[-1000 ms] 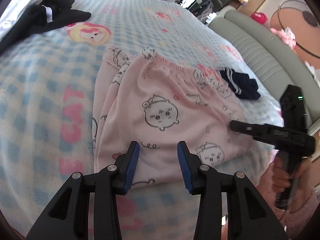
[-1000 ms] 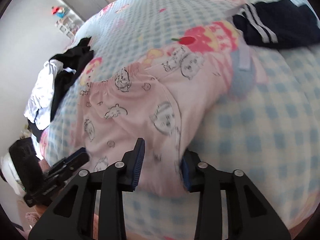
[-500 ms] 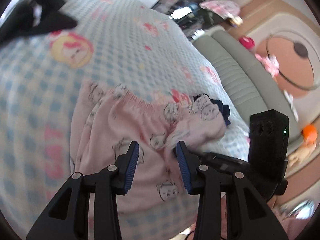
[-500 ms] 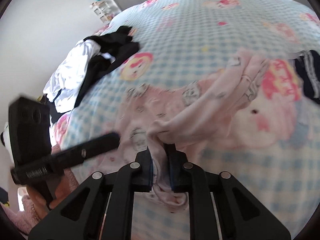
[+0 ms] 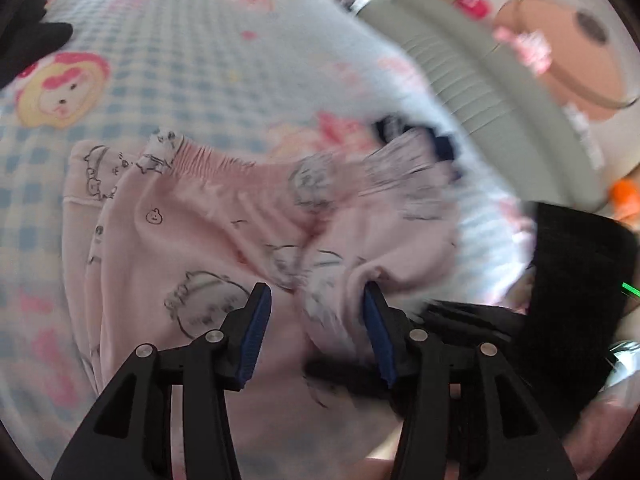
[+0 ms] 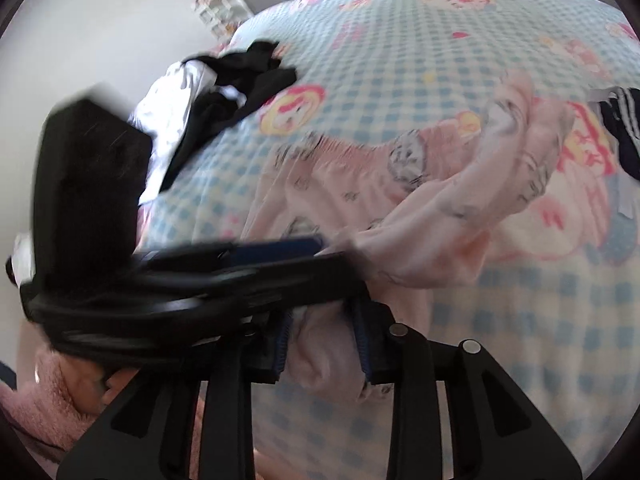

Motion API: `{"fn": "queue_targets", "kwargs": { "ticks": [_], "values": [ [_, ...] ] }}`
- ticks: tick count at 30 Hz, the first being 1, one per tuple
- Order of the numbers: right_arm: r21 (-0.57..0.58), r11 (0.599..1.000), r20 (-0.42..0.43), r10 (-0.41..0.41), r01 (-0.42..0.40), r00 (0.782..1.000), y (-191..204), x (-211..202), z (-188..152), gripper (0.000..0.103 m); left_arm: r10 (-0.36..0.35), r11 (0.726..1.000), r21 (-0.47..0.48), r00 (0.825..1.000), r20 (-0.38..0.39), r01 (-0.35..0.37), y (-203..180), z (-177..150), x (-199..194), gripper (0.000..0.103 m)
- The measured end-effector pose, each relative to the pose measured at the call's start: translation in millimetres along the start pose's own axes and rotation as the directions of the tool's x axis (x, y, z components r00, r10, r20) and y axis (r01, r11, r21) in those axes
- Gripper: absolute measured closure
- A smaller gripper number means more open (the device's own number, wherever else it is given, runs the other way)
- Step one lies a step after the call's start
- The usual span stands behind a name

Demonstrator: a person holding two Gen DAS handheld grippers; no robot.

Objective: Fold clothes

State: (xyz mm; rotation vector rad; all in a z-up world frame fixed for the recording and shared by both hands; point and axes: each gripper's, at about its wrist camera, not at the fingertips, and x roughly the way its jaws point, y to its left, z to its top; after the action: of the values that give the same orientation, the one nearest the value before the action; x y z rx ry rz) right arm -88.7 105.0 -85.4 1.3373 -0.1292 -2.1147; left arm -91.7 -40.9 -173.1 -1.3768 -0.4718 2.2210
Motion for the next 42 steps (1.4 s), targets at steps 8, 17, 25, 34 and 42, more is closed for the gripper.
{"fn": "queue_targets", "kwargs": {
  "ticks": [8,17,25,34,42],
  "values": [
    [0.042,0.996,0.032,-0.086,0.085,0.996,-23,-32,-10,0.068,0.141,0.973,-0.206,0.973,0.181,-0.102,34,-8,-33,0.082],
    [0.056,0.992,-0.05,-0.11,0.113,0.993,-13,23,-8,0.068,-0.286,0.9,-0.262,0.926,0.248,0.348,58,-23,-41,0.046],
    [0.064,0.995,-0.038,-0.074,0.077,0.997,-13,16,-15,0.066,0.005,0.988,-0.157,0.998,0.059,0.005,33,-4,-2,0.091],
    [0.147,0.984,0.153,-0.127,0.104,0.98,-17,-50,6,0.066,-0.13,0.96,-0.194,0.937,0.323,0.2,46,-6,-74,0.096],
    [0.052,0.995,0.061,-0.087,0.084,0.994,17,-13,-3,0.067,-0.074,0.947,-0.296,0.984,0.164,0.121,101,-47,-68,0.092]
  ]
}}
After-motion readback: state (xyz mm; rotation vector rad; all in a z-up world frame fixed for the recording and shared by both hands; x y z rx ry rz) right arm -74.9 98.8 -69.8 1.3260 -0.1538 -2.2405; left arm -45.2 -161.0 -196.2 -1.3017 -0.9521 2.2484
